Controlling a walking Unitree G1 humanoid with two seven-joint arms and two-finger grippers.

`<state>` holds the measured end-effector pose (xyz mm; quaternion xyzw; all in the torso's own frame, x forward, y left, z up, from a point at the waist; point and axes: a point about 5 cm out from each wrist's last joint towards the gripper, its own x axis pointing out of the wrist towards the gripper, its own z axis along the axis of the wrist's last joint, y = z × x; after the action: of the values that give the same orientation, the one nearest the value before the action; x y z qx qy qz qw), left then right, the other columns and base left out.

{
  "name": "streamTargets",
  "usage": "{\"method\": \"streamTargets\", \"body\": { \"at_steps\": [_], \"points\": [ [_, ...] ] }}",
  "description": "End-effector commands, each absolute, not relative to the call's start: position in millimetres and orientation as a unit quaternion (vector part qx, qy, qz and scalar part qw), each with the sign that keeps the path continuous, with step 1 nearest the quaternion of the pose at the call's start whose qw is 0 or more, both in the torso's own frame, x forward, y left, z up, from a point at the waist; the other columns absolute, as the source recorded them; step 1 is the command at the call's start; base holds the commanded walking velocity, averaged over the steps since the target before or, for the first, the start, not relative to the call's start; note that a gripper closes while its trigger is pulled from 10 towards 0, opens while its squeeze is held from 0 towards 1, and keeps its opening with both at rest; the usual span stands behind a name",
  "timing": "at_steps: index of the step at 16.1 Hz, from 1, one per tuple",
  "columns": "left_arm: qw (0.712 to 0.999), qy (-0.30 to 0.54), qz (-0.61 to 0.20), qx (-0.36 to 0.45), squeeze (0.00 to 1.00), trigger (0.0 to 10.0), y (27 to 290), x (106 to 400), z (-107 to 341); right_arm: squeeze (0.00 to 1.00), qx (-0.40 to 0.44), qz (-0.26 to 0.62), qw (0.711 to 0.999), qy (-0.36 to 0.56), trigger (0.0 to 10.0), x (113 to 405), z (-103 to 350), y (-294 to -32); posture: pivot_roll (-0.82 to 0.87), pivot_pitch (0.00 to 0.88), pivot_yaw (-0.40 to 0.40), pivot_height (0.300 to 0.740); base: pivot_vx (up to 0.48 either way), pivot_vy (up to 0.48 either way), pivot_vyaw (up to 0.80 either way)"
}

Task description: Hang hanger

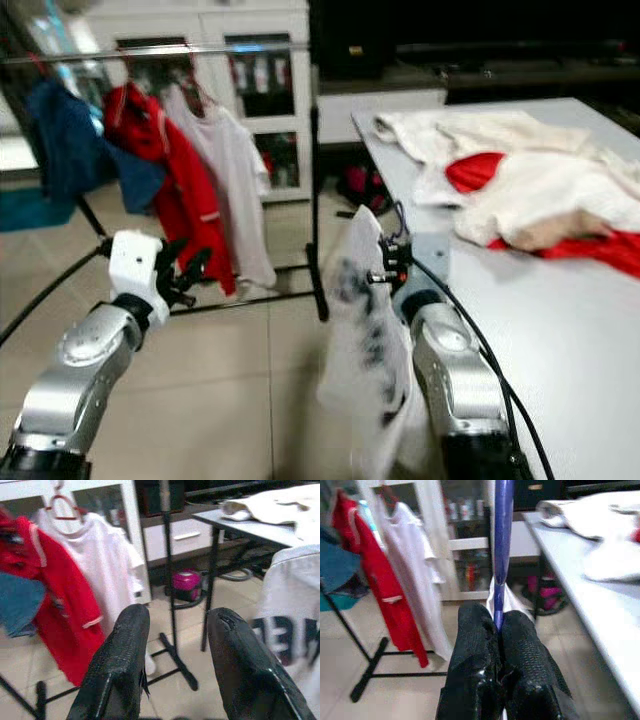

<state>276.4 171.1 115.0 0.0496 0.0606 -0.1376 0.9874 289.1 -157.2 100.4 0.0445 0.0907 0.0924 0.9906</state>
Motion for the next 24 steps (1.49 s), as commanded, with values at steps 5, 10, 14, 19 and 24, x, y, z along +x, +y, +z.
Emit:
{"method": "streamTargets", "body": {
  "at_steps": [5, 10, 14, 19, 24],
  "points": [
    [0.989, 0.059, -0.128, 0.053, 0.37, 10.0, 177.2, 275.9, 116.5, 0.00, 0.039, 0.127, 0.988, 0.073, 10.0, 292.6, 109.6, -143.4, 0.00, 0.000, 0.021, 0.740, 0.340, 0.000, 0.00],
    [0.990, 0.056, -0.124, 0.045, 0.37, 10.0, 175.2, 278.9, 115.6, 0.00, 0.017, 0.121, 0.990, 0.071, 10.0, 296.7, 109.6, -143.9, 0.00, 0.000, 0.009, 0.740, 0.342, 0.000, 0.32],
    [0.991, 0.053, -0.116, 0.040, 0.37, 10.0, 175.5, 280.4, 114.9, 0.00, 0.008, 0.122, 0.990, 0.066, 10.0, 295.8, 111.9, -149.3, 0.00, 0.000, 0.009, 0.740, 0.343, 0.000, 0.00],
    [0.992, 0.055, -0.109, 0.041, 0.38, 10.0, 178.5, 279.0, 112.8, 0.00, 0.007, 0.130, 0.989, 0.064, 10.0, 298.6, 113.2, -149.1, 0.00, 0.000, -0.001, 0.740, 0.343, 0.000, 0.00],
    [0.991, 0.052, -0.115, 0.048, 0.38, 10.0, 179.7, 279.9, 114.0, 0.00, 0.011, 0.109, 0.992, 0.058, 10.0, 300.9, 112.5, -148.9, 0.00, 0.000, 0.005, 0.740, 0.343, 0.000, 0.00]
  ]
}}
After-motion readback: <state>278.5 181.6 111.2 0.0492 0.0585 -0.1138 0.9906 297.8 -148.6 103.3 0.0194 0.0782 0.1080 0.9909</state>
